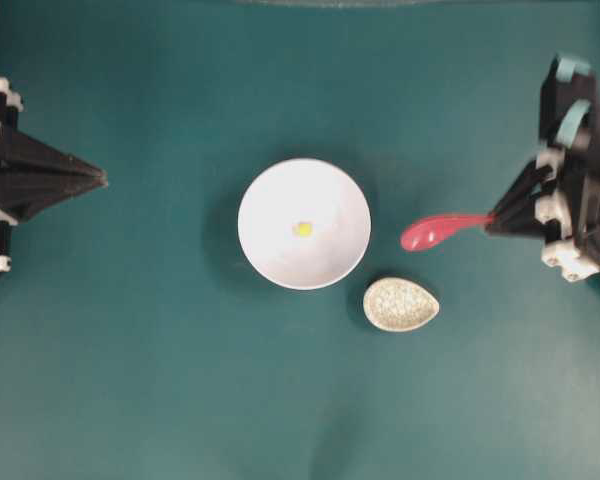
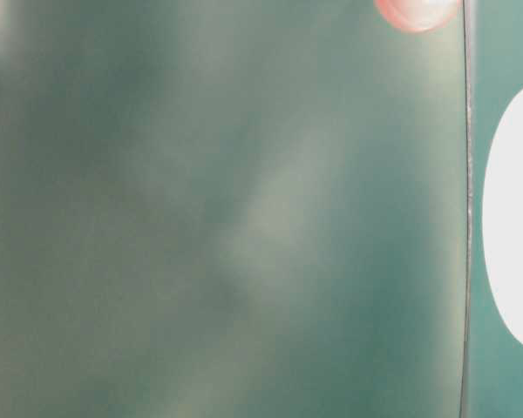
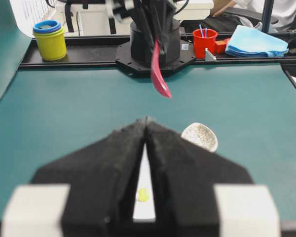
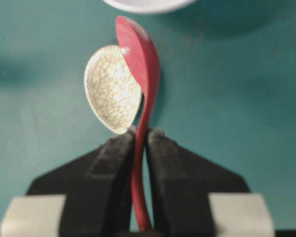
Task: Scoop the yellow hexagonal prism block from the bowl with a spoon using the right arm.
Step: 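Lift the spoon out and lower it back onto the spoon rest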
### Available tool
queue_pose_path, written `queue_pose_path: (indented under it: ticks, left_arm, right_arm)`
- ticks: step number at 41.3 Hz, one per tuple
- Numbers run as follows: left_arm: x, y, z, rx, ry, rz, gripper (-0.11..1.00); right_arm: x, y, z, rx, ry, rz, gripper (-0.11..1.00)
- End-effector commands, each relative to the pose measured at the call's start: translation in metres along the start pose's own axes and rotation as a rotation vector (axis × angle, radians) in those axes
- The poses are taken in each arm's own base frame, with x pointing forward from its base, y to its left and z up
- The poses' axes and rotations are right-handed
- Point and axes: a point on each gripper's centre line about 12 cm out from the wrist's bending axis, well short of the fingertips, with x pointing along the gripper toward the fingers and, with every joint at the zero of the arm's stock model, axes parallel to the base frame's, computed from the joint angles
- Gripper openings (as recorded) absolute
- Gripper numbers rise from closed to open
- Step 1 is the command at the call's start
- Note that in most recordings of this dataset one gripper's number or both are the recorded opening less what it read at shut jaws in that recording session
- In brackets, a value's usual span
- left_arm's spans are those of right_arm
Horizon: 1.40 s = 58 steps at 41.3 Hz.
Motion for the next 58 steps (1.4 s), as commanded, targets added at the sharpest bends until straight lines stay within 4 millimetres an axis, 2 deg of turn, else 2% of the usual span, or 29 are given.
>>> queue_pose_path:
  ticks: [1, 14, 28, 46, 52, 58]
  left_arm:
    - [0.003, 0.001, 0.012, 0.005, -0.029, 0.002, 0.08]
    - [0.003, 0.001, 0.011, 0.005, -0.024, 0.002, 0.08]
    - [0.003, 0.001, 0.011, -0.001, -0.028, 0.002, 0.08]
    - [0.003, 0.001, 0.012, -0.009, -0.031, 0.002, 0.08]
    - [0.003, 0.001, 0.012, -0.009, -0.031, 0.002, 0.08]
    - [0.003, 0.001, 0.012, -0.011, -0.032, 0.002, 0.08]
  right_arm:
    - [0.009, 0.007, -0.005, -0.013, -0.032, 0.026, 0.1]
    - [0.042, 0.031, -0.034, -0.031, -0.064, 0.094, 0.1]
    - [0.078, 0.029, -0.052, -0.025, 0.015, 0.046, 0.1]
    - [0.083, 0.027, -0.056, -0.022, 0.037, 0.034, 0.1]
    - [0.082, 0.027, -0.056, -0.022, 0.038, 0.035, 0.17]
    - [0.083, 0.027, -0.057, -0.025, 0.04, 0.034, 0.36]
